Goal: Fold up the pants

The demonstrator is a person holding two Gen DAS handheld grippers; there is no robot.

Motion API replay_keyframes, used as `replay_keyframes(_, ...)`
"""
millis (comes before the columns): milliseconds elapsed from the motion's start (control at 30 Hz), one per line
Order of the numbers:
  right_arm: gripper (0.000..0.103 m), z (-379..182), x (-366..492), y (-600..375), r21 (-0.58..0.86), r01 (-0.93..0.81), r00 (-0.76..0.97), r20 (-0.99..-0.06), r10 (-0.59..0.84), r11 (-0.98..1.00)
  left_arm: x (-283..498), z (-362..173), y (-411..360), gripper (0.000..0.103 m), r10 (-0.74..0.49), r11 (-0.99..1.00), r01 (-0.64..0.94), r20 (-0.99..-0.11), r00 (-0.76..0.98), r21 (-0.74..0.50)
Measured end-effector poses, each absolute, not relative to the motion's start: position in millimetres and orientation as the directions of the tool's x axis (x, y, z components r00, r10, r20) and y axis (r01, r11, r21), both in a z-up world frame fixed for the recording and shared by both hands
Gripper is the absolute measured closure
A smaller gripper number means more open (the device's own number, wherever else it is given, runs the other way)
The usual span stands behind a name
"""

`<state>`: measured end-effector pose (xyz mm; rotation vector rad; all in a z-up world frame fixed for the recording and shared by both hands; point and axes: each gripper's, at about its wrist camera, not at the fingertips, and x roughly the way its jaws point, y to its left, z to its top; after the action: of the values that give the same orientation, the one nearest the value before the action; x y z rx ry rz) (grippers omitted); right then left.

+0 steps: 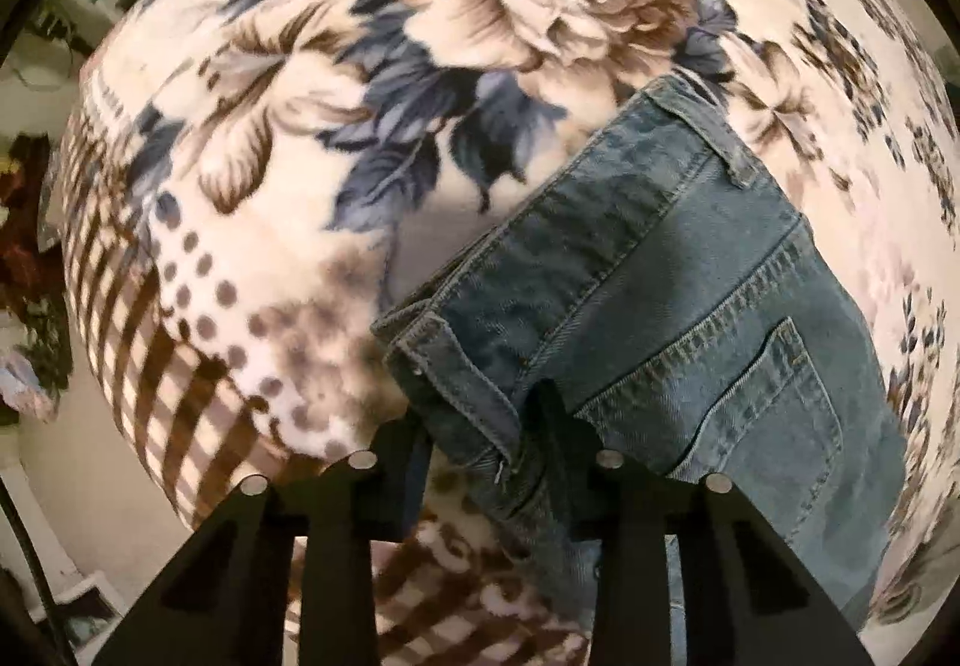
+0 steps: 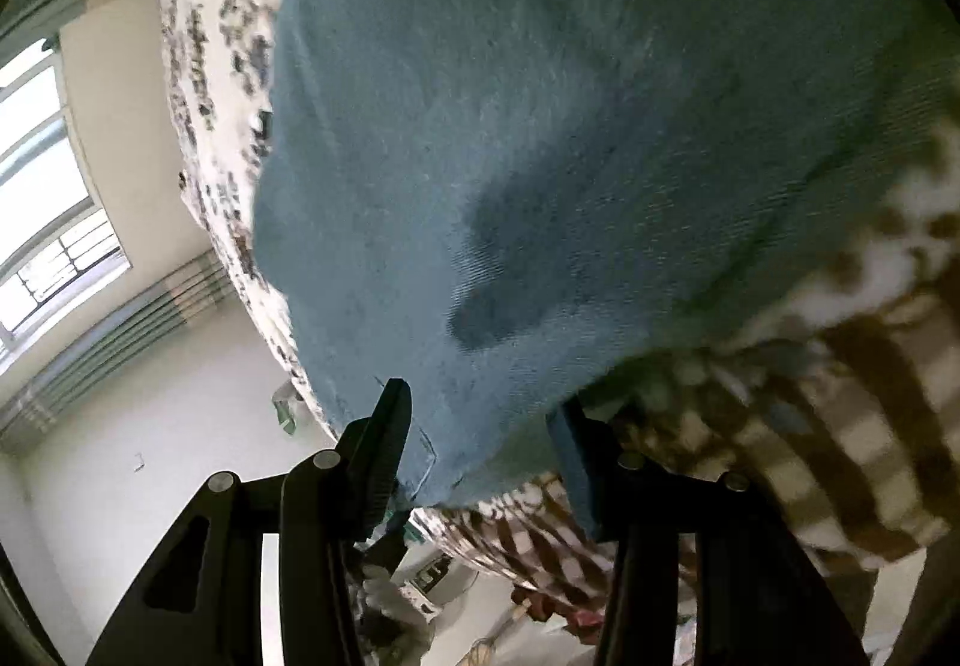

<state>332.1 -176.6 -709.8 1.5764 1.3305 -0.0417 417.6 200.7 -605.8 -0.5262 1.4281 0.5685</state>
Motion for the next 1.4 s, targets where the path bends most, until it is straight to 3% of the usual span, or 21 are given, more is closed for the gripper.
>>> replay_keyframes(67,0.097,-713,334,-176,0.620,0.766,0.359,-0.633,0.686,0.171,419,-600,198,0.078,0.056,0.763,-0.647,-0.996,0.066,0.000)
replay_keyframes(333,0.099,-660,324,-171,0.634,0.700,0.347,-0.705,0.619,0.329,410,-561,201,0.082,0.085,0.778,-0.628,-0.987,0.137,-0.020)
replay_keyframes(533,0.099,-691,322,-171,0.559,0.723,0.232,-0.749,0.620,0.406,389,-581,206,0.078,0.056,0.783,-0.622,-0.996,0.072,-0.001)
replay_keyframes(633,0.090,-705,333,-179,0.540,0.740,0.154,-0.717,0.679,0.402,392,-585,205,0.074,0.078,0.793,-0.608,-0.996,0.044,0.035)
replay_keyframes(733,0.065,-684,346,-194,0.504,0.716,0.033,-0.716,0.697,0.483,395,-559,184,0.072,0.173,0.846,-0.518,-0.984,0.043,0.126)
replay_keyframes(800,0.055,-657,359,-203,0.528,0.660,-0.013,-0.704,0.710,0.535,395,-533,156,0.059,0.276,0.878,-0.425,-0.959,0.071,0.221)
replay_keyframes(867,0.053,-620,390,-210,0.557,0.568,-0.056,-0.708,0.704,0.605,397,-514,126,0.024,0.310,0.905,-0.342,-0.943,0.121,0.254)
replay_keyframes(933,0.046,-598,428,-208,0.596,0.484,-0.076,-0.701,0.709,0.641,405,-504,101,0.011,0.301,0.926,-0.289,-0.938,0.173,0.244)
replay_keyframes(1100,0.043,-587,574,-152,0.659,0.157,-0.137,-0.723,0.677,0.736,444,-532,49,0.010,0.250,0.955,-0.207,-0.953,0.174,0.212)
replay_keyframes(1200,0.043,-615,641,-119,0.636,0.049,-0.232,-0.743,0.628,0.770,461,-561,32,0.010,0.280,0.954,-0.155,-0.950,0.138,0.258)
replay_keyframes(1400,0.043,-679,658,-98,0.645,-0.020,-0.441,-0.691,0.573,0.764,464,-591,27,0.010,0.322,0.941,-0.123,-0.945,0.056,0.314)
